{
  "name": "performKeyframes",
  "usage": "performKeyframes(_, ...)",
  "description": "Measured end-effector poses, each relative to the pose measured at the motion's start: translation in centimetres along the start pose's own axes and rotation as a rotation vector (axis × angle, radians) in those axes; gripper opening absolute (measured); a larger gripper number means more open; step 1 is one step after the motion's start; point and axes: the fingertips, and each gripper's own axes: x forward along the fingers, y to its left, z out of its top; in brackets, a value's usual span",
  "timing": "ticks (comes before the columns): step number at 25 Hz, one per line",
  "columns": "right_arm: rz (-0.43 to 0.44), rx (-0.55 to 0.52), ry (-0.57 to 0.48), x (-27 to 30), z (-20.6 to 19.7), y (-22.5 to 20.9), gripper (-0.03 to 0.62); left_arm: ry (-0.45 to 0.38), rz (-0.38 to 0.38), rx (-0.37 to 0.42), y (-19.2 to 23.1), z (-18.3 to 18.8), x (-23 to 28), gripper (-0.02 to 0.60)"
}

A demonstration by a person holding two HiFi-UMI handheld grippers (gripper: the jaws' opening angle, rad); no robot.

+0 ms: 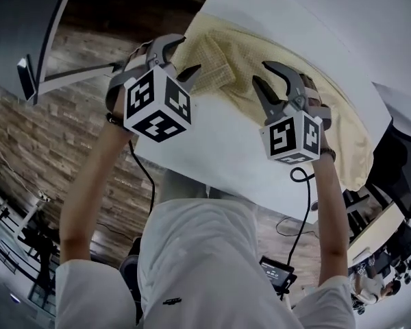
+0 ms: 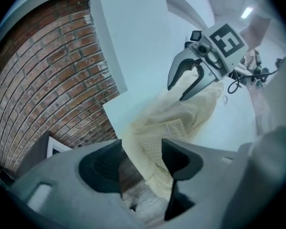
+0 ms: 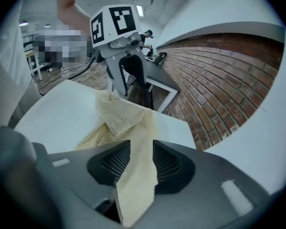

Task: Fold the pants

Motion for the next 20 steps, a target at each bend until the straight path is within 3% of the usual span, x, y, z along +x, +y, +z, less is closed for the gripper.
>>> performKeyframes(6, 0.116, -0.170, -0.007, 1.6, 2.1, 3.5, 0.158, -0.025, -0.014, -0.015, -2.9, -2.3, -1.9, 0.267)
performKeyframes(12, 0.175, -0.426, 0.038, 3.2, 2.6, 5.8, 0.190, -0.027, -0.043, -0.006, -6.9, -5.0, -2.4, 0.267)
performKeyframes(20, 0.184, -0.606, 0.078, 4.6, 2.0, 6.7, 0.196, -0.012, -0.018, -0.088, -8.4, -8.0, -1.8, 0.265)
